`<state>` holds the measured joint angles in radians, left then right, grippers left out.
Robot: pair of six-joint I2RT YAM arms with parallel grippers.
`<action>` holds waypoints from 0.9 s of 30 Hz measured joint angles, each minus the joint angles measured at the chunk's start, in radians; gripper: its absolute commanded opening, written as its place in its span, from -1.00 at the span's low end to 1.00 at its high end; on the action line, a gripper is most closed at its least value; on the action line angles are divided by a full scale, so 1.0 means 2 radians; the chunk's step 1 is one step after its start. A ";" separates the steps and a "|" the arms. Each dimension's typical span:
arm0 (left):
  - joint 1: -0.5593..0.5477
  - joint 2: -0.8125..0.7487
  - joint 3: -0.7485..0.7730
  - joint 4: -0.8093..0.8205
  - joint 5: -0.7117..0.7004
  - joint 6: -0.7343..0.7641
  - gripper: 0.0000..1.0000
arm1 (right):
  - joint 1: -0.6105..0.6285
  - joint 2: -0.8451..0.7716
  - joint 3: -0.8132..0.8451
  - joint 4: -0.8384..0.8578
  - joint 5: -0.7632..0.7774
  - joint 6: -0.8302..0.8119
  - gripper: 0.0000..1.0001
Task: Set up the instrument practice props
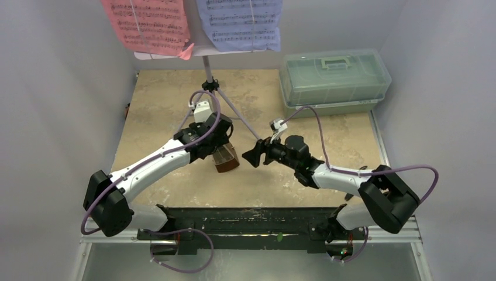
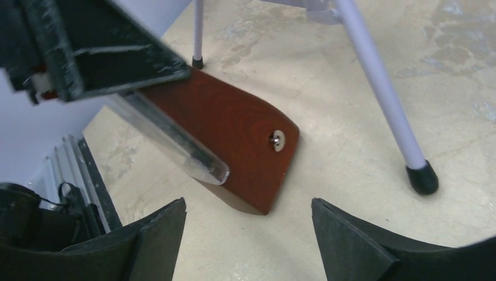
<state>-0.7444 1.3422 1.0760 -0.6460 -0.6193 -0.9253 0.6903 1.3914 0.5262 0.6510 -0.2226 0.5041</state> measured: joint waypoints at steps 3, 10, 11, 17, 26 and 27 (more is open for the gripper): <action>0.006 0.000 0.001 0.000 0.011 -0.020 0.62 | 0.046 -0.017 0.000 -0.015 0.031 -0.030 0.82; 0.005 -0.009 0.001 0.021 0.056 -0.033 1.00 | 0.103 -0.019 0.001 -0.025 0.103 -0.058 0.98; 0.005 -0.013 0.003 0.020 0.056 -0.031 1.00 | 0.111 -0.019 0.002 -0.029 0.120 -0.062 0.98; 0.005 -0.055 0.017 0.013 0.026 -0.012 1.00 | 0.157 -0.018 0.050 -0.065 0.215 -0.065 0.98; 0.005 -0.196 0.013 0.019 -0.074 0.037 1.00 | 0.207 0.024 0.159 -0.098 0.317 -0.068 0.98; 0.005 -0.210 0.011 0.020 -0.084 0.039 1.00 | 0.212 0.040 0.178 -0.106 0.335 -0.072 0.98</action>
<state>-0.7353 0.9226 1.0973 -0.6064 -0.7864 -0.8482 1.1133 1.4715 0.8818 0.4389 0.4473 0.3611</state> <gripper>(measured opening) 0.996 0.987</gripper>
